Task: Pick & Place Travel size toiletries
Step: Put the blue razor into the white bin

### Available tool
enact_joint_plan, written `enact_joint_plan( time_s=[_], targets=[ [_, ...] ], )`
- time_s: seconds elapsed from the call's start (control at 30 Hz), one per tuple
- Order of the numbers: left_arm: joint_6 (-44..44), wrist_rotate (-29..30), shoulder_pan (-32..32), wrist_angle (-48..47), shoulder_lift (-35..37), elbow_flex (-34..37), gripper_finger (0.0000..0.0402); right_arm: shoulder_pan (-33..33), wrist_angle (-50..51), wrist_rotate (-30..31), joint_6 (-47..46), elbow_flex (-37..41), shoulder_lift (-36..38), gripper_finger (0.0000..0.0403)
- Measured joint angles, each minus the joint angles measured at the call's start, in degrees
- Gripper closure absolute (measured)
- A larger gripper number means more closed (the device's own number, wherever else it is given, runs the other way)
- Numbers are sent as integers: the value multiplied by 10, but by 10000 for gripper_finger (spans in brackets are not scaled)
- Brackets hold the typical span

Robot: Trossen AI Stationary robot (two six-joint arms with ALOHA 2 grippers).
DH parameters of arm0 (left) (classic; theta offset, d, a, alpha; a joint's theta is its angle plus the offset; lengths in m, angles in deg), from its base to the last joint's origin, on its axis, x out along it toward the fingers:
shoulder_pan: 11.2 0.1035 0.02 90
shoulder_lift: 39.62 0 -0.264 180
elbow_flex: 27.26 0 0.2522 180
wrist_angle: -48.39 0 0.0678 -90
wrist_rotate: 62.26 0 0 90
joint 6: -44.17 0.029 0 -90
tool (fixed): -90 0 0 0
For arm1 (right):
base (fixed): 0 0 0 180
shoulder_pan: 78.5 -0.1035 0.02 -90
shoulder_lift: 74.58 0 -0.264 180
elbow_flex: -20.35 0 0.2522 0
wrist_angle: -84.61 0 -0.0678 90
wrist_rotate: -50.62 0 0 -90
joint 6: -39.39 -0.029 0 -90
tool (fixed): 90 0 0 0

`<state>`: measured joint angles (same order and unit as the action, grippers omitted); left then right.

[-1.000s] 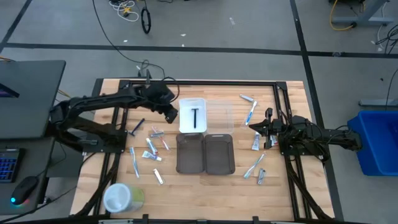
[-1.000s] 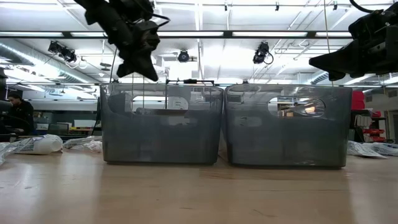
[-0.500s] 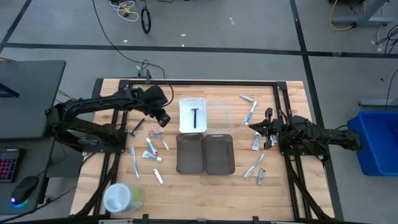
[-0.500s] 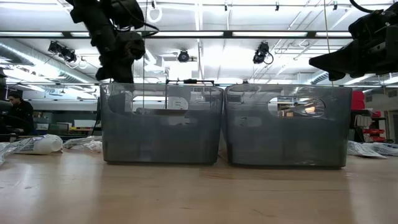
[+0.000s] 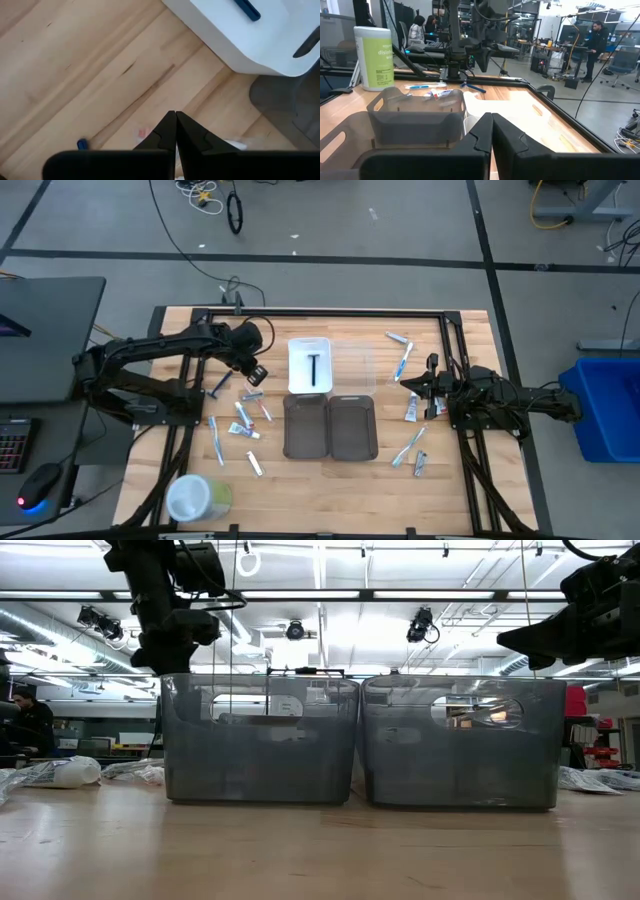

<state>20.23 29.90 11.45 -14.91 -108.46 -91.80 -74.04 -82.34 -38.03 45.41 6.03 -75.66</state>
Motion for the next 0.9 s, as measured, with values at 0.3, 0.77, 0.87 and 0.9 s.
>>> enact_joint_plan(
  time_s=[0.3,0.77,0.87,0.9],
  targets=[
    [-17,-15,75,-54,0,0,384,0,0,0,0,0,0,390],
    [33,-6,175,-116,0,0,391,0,0,0,0,0,0,390],
    [39,-6,180,-116,0,0,382,0,0,0,0,0,0,389],
    [40,-6,180,-116,0,0,381,0,0,0,0,0,0,389]
  ],
)
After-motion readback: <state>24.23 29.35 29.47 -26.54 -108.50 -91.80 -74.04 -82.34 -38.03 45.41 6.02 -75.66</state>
